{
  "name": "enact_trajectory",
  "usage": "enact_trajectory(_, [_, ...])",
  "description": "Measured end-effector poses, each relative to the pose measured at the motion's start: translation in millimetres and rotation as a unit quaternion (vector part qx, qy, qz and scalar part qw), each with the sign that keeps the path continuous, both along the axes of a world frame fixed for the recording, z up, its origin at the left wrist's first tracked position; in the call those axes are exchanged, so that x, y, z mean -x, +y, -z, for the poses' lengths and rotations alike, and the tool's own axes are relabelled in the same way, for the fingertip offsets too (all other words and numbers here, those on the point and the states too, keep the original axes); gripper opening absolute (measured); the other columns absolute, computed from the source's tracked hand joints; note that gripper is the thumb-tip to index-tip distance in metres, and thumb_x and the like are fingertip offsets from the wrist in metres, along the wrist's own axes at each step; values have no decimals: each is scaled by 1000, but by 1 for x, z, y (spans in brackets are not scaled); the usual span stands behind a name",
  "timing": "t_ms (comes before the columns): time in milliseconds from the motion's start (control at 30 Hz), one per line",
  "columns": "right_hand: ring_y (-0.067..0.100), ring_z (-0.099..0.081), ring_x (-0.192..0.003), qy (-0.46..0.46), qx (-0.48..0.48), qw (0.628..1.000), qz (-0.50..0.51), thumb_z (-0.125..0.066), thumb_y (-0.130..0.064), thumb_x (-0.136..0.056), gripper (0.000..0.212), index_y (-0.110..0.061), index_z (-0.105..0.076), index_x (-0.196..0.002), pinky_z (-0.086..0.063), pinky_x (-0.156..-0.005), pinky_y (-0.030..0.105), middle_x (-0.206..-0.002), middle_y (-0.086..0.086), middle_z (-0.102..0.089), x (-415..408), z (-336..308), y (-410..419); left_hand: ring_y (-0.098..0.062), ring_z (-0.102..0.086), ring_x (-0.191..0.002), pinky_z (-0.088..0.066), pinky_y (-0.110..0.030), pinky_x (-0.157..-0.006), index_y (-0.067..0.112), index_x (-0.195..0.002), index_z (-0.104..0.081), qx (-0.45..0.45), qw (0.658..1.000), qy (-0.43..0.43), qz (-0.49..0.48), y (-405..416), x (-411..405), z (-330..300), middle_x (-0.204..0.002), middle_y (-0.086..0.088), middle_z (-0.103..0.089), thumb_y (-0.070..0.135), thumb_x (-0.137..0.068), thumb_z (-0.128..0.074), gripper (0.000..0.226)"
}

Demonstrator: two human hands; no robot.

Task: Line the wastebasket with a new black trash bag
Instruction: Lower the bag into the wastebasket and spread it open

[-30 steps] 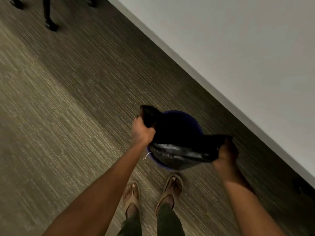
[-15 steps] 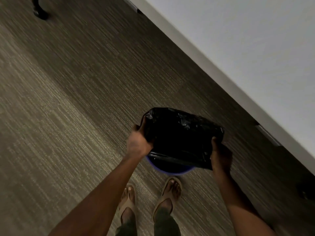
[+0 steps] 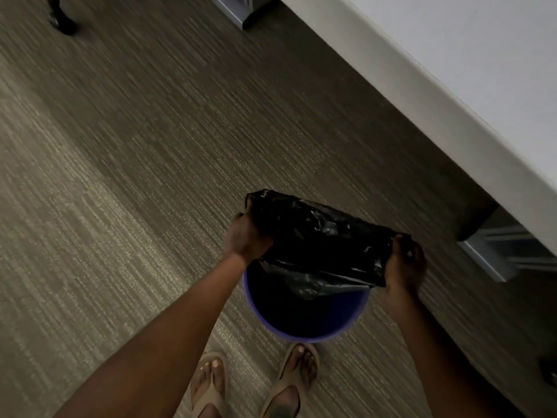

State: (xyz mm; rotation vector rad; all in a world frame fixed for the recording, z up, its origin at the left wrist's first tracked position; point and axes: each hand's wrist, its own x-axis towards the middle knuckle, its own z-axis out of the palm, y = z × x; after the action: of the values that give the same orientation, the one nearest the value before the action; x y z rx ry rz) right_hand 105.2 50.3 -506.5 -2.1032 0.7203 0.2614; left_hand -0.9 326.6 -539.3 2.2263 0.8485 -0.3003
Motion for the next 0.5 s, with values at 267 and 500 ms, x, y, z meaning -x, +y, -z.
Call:
enact_trajectory(267, [47,-51,-124,-95,215,966,-108,-57,-53,-94,72,-7,-41,-147,-46,-99,52,-142,29,-47,18,13,-4,-45,-71,-101,-55,-41,-76,16,-142,-48,11,999,35,21,-2,2,15,-110,-19,-75,41,-86,-70,66])
enact_trajectory(500, [38,-44,-140,-171,270,779,-540,-40,-43,-103,50,-18,-57,-142,-39,-111,54,-149,12,-52,30,26,44,-44,-69,-90,-52,-40,-68,15,-146,-43,1,999,5,40,-4,6,15,-102,-22,-72,29,-84,-74,71])
